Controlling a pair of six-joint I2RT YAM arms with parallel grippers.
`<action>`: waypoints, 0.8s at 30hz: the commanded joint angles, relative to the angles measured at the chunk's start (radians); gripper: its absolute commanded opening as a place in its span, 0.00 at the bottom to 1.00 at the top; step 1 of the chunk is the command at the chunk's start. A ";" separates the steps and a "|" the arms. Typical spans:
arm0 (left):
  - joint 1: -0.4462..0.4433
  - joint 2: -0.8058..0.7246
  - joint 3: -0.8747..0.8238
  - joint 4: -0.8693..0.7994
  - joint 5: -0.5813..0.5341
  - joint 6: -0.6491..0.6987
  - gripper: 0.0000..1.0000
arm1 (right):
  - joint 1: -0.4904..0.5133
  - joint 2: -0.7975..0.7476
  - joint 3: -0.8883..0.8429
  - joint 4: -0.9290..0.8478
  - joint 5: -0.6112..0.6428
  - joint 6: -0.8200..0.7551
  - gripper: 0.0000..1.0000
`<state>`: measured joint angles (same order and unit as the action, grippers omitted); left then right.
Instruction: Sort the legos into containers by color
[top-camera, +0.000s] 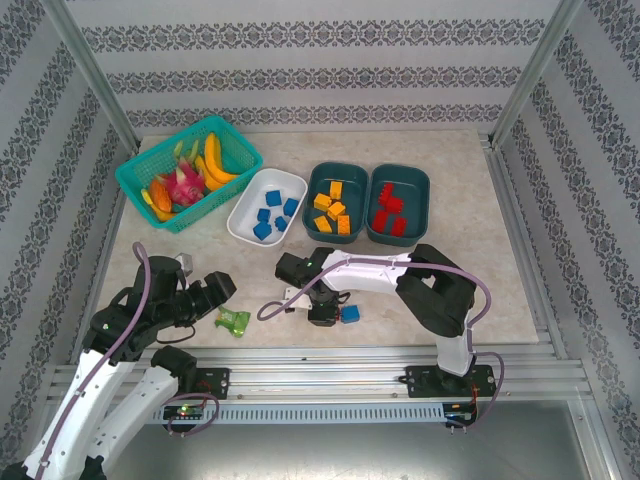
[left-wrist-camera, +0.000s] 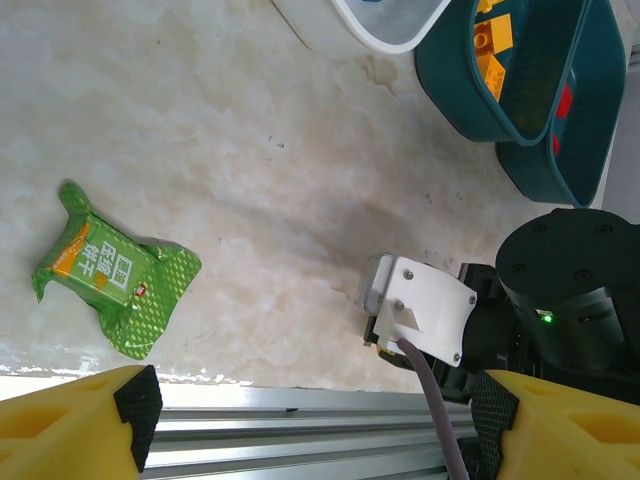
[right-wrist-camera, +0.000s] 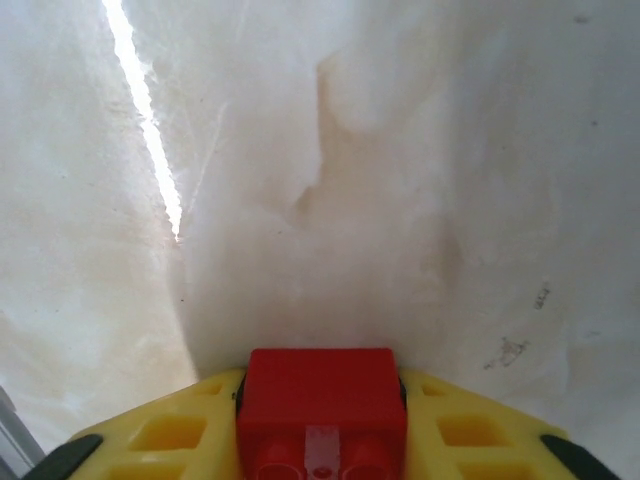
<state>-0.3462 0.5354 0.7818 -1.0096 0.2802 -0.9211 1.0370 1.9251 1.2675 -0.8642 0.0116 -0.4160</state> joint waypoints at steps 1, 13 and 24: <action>-0.009 0.007 0.010 0.035 -0.008 -0.008 0.83 | 0.001 0.007 0.004 -0.013 0.020 0.008 0.28; -0.015 0.163 -0.006 0.251 0.105 0.026 0.82 | -0.210 -0.157 0.179 -0.005 0.042 0.152 0.22; -0.214 0.603 0.235 0.549 0.089 0.089 0.83 | -0.672 -0.167 0.294 0.019 0.100 0.504 0.23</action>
<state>-0.5175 1.0679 0.9401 -0.6102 0.3660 -0.8818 0.4328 1.7222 1.5318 -0.8261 0.0647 -0.0559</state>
